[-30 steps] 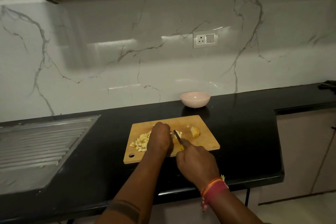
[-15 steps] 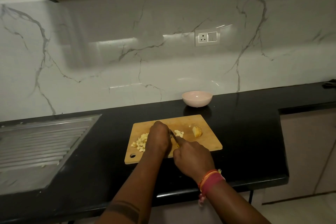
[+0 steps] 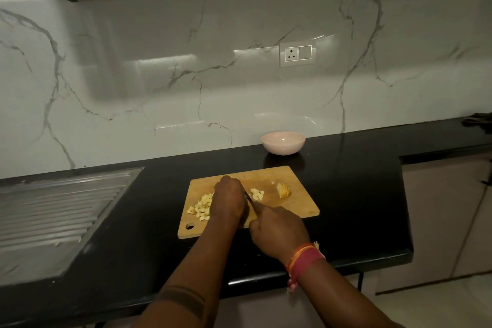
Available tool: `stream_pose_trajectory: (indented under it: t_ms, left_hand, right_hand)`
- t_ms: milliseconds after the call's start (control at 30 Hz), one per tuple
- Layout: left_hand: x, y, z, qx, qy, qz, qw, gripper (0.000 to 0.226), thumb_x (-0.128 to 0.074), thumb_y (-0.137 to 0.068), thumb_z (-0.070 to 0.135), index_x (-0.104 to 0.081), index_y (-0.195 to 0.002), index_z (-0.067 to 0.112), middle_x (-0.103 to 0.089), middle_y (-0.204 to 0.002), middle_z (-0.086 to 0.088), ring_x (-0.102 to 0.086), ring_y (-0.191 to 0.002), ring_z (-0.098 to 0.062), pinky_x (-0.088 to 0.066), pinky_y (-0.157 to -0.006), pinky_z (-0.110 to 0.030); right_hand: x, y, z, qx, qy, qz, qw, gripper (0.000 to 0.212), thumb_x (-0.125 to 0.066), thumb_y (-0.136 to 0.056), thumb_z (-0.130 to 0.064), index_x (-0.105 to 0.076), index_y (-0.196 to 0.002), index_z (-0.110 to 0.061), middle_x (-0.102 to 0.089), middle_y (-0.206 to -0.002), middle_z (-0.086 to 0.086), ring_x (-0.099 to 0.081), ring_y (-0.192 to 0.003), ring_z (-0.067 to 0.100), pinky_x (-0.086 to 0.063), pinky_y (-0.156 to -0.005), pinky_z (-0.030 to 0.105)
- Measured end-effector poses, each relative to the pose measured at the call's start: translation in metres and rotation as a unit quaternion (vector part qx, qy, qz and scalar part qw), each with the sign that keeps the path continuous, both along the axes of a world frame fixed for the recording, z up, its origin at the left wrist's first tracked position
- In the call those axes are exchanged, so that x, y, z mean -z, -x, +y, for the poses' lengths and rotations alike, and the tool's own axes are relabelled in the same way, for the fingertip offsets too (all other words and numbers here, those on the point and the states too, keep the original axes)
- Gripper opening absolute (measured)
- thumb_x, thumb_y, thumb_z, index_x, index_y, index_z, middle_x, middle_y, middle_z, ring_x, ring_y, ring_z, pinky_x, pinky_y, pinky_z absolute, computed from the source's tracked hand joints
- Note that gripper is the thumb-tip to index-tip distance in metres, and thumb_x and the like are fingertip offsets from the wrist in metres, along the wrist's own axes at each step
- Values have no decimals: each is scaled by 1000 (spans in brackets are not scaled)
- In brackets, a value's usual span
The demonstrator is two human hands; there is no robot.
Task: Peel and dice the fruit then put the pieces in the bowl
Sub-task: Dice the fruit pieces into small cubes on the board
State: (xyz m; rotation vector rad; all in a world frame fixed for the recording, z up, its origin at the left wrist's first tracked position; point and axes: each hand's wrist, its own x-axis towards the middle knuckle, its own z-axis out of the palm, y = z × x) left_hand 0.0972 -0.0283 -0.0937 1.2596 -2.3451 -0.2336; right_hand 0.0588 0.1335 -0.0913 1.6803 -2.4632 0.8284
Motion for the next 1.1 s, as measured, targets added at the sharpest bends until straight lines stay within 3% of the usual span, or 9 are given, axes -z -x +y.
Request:
stream_pose_trajectory:
  t_ms: [133,267,333,467,567,667,767,1000,1100]
  left_hand:
    - [-4,0,2,35,39,2,999,12,-73,-91,16,-76,-102,15,-60,-110,-6,-59,-94,-19,-56,-82,-31]
    - [-8,-3,4,73,54,24,996,15,-74,-90,12,-77,-103,17,-62,-109,-3,-57,-90,-13,-52,-79,-26]
    - [-11,-8,3,95,51,32,994,26,-76,-85,4,-77,-108,17,-68,-110,-2,-61,-89,-12,-53,-79,-24]
    - [-19,-19,-4,101,47,67,991,39,-67,-87,-5,-73,-120,15,-68,-121,-4,-65,-107,-18,-54,-95,-31]
    - [-24,-27,-10,70,41,126,989,41,-58,-91,-10,-73,-120,15,-68,-122,-4,-64,-107,-16,-49,-93,-23]
    - [-28,-33,-11,61,40,143,987,38,-56,-94,-6,-73,-119,17,-68,-121,-2,-64,-105,-14,-46,-88,-19]
    - [-30,-33,-8,63,31,155,986,33,-55,-97,-1,-74,-118,16,-67,-123,-2,-63,-110,-15,-44,-93,-20]
    - [-23,0,23,120,-4,149,981,28,-58,-100,12,-72,-123,17,-69,-126,0,-63,-113,-15,-50,-102,-30]
    - [-18,21,38,166,-32,113,979,32,-60,-99,21,-68,-131,20,-67,-133,1,-63,-118,-16,-47,-107,-32]
  right_hand:
    - [5,4,20,44,50,-23,997,52,-41,-97,-34,-42,-148,-37,-60,-73,-7,-55,-63,8,-41,-53,27]
    - [5,7,16,85,66,-46,993,60,-39,-98,-32,-26,-156,-39,-57,-70,-8,-53,-60,7,-37,-49,27]
    - [5,8,9,111,32,-50,992,59,-39,-98,-32,-29,-156,-30,-58,-76,-6,-56,-66,13,-40,-54,28]
    - [2,-9,-11,91,-6,-21,996,50,-40,-97,-30,-40,-146,-18,-67,-96,5,-66,-85,25,-45,-66,33]
    - [-1,-24,-27,42,-4,-11,999,40,-43,-97,-31,-48,-133,-16,-67,-100,8,-66,-88,29,-40,-65,33]
    - [-2,-30,-35,30,20,-21,999,43,-42,-96,-32,-45,-138,-21,-68,-96,7,-67,-84,29,-43,-64,33]
    - [-4,-22,-31,34,36,-28,998,51,-40,-97,-34,-39,-147,-28,-68,-93,5,-66,-82,27,-52,-67,36]
    - [-8,26,1,106,73,-67,989,51,-40,-99,-34,-40,-150,-34,-64,-89,0,-58,-76,17,-50,-63,32]
    - [-8,43,15,123,96,-96,983,48,-42,-101,-31,-43,-149,-34,-59,-85,-1,-53,-69,13,-42,-55,26]
